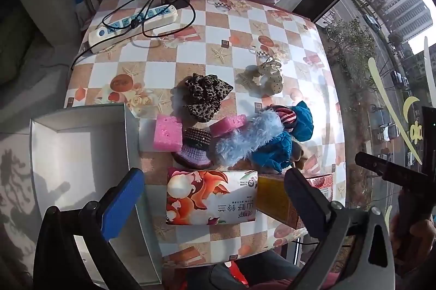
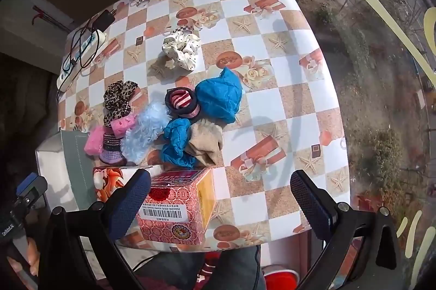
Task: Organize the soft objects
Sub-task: 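Grasp the leopard-print scrunchie with the left tool while the right tool grasps the blue mesh cloth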
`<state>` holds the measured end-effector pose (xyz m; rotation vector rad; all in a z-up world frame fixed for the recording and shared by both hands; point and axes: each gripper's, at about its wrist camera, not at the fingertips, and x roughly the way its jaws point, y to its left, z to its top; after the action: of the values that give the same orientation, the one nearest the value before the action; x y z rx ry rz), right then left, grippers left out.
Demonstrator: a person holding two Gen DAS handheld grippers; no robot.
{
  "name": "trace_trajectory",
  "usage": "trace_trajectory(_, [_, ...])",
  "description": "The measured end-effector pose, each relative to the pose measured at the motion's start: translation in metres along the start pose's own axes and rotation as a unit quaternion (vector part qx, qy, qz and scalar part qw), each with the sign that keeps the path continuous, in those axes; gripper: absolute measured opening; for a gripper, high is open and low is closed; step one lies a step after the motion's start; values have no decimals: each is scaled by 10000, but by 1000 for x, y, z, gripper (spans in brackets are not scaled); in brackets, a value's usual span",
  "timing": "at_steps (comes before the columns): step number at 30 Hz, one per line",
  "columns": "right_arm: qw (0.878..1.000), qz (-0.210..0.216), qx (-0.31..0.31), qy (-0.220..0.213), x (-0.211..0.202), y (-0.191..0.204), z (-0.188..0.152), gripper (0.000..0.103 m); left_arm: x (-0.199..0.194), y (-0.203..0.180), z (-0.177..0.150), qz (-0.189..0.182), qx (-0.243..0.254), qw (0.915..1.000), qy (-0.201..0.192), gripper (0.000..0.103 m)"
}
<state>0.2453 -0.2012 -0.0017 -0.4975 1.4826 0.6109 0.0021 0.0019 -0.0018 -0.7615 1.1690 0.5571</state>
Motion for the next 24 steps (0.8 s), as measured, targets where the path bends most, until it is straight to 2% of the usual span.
trace_trajectory(6, [9999, -43, 35, 87, 12, -8, 12, 103, 18, 0, 14, 196, 161, 9997, 35, 103])
trace_trajectory(9, [9997, -71, 85, 222, 27, -14, 27, 103, 31, 0, 24, 298, 238, 9992, 137, 103])
trace_trajectory(12, [9993, -129, 38, 340, 38, -15, 27, 103, 44, 1, 33, 336, 283, 9988, 238, 103])
trace_trajectory(18, [9988, -173, 51, 465, 63, -22, 43, 103, 86, 0, 57, 398, 232, 9978, 483, 103])
trace_trajectory(19, [9993, -190, 79, 321, 69, -23, 49, 103, 93, -1, 61, 414, 231, 9975, 517, 103])
trace_trajectory(20, [9991, -180, 124, 353, 73, -26, 51, 103, 100, -2, 65, 436, 236, 9973, 537, 103])
trace_trajectory(24, [9978, -169, 411, 496, 95, -40, 65, 103, 126, -5, 87, 696, 354, 9956, 527, 103])
